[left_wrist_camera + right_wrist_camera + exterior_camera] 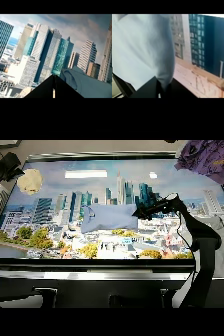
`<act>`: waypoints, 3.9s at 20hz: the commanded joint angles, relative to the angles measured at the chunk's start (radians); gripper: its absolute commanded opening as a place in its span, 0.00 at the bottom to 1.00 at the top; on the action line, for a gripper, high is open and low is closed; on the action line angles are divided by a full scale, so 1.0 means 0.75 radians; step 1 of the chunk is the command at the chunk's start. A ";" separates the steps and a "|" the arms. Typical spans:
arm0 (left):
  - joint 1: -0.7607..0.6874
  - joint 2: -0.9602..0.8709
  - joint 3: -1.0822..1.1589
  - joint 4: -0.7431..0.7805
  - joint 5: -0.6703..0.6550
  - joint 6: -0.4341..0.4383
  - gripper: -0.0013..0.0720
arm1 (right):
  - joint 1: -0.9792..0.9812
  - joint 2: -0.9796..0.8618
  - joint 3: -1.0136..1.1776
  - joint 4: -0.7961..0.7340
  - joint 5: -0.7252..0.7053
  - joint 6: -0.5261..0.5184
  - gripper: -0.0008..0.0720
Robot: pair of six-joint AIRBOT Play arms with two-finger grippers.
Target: Fold the clothes and pants, and hang the long-sleeved shirts on hangers.
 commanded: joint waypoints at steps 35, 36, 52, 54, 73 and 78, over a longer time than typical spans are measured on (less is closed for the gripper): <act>0.002 0.040 0.001 0.010 -0.003 -0.001 0.04 | -0.955 0.643 0.419 -0.659 -0.070 1.182 0.05; 0.002 0.046 0.001 0.010 -0.003 -0.001 0.04 | -0.955 0.655 0.419 -0.742 0.007 1.194 0.05; 0.004 0.061 0.001 0.035 -0.001 -0.001 0.04 | -0.956 0.837 -0.017 -1.452 0.452 0.841 0.06; 0.010 0.061 0.001 0.035 -0.002 -0.001 0.04 | -0.956 0.879 -0.166 -1.506 0.426 0.842 0.06; 0.020 0.061 0.001 0.034 -0.002 -0.001 0.04 | -0.956 0.921 -0.420 -1.818 0.454 0.841 0.06; 0.020 0.061 0.001 0.034 -0.002 -0.001 0.04 | -0.956 0.921 -0.420 -1.821 0.489 0.841 0.06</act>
